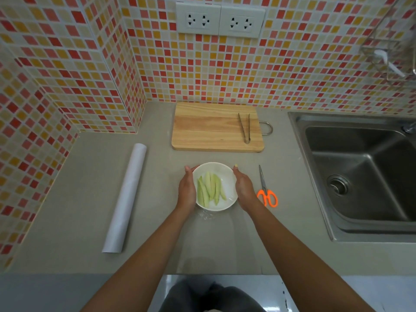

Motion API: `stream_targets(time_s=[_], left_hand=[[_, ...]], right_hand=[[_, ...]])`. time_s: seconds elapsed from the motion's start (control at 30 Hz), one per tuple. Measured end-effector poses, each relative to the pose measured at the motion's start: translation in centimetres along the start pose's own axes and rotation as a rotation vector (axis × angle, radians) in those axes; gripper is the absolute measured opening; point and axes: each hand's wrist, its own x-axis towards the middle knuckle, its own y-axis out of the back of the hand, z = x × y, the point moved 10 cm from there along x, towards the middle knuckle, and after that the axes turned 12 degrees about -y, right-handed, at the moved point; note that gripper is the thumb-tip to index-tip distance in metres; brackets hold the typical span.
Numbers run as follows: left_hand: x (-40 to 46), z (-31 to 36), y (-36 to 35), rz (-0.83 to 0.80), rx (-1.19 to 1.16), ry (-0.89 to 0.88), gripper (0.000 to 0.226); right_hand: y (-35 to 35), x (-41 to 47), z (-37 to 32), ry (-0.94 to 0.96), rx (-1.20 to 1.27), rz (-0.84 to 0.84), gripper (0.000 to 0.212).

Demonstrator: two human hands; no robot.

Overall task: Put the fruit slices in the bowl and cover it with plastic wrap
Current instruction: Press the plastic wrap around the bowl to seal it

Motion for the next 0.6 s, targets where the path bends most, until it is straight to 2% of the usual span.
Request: stream_targets(time_s=[0.13,0.2,0.3,0.47,0.6], left_hand=[[1.4,1.6,0.8,-0.106,0.179,-0.072,0.066],[1.6,2.4,2.0,-0.032,0.161,-0.109,0.068],[0.8,1.9,2.2,0.034,0.058,-0.092,0.061],[-0.2,0.2,0.6,-0.044,0.032,-0.021,0.047],[0.4,-0.1,0.5,-0.064,0.041,0.052,0.053]], right_hand=[[0.4,-0.4,-2.1,0.100,-0.065,0.008,0.043],[0.4,-0.7,-3.5,0.147,-0.005,0.004,0.037],[-1.2,-1.2,-4.4,0.175,-0.009,-0.094,0.034],[-2.9,-0.8,-1.4,0.069,-0.075,-0.209,0.026],[-2.6,-0.6,-0.4,0.013,0.011,-0.194,0.027]])
